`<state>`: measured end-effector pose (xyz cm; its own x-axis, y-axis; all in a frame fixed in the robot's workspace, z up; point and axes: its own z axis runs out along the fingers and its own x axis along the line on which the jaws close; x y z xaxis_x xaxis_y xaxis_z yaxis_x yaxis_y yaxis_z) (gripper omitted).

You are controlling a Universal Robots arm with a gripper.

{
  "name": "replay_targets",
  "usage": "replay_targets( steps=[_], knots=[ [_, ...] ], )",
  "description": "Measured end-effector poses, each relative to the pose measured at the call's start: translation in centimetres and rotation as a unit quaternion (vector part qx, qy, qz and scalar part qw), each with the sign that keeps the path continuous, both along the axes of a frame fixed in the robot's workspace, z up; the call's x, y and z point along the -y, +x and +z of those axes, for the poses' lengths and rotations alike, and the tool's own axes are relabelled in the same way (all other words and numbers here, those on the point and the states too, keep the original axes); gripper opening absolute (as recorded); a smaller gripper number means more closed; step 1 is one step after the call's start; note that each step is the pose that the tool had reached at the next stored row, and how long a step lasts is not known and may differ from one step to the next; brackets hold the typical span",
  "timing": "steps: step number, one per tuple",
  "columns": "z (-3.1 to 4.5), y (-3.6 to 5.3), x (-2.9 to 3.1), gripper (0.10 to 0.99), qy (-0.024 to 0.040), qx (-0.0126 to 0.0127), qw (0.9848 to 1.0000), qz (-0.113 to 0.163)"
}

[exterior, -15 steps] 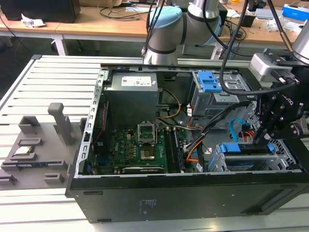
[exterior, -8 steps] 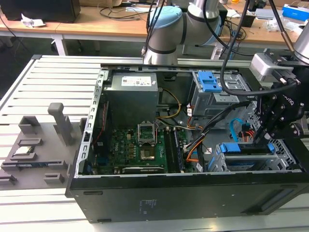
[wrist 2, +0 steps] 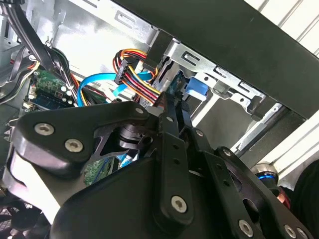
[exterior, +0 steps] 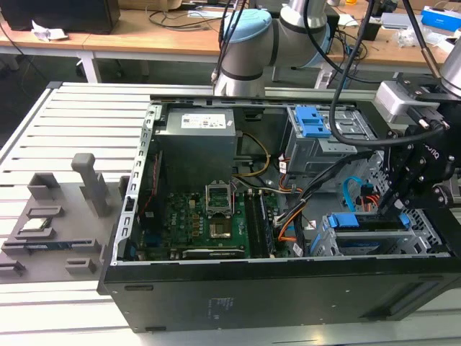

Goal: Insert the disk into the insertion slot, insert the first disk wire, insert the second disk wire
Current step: 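Insert the first disk wire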

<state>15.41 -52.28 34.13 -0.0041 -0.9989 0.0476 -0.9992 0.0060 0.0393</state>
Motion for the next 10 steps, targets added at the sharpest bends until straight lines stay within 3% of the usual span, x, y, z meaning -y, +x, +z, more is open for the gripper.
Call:
replay_targets(
  steps=[10],
  knots=[
    [0.15,0.0,0.38,0.169,-0.0001,0.0,1.0,-0.001]
  ],
)
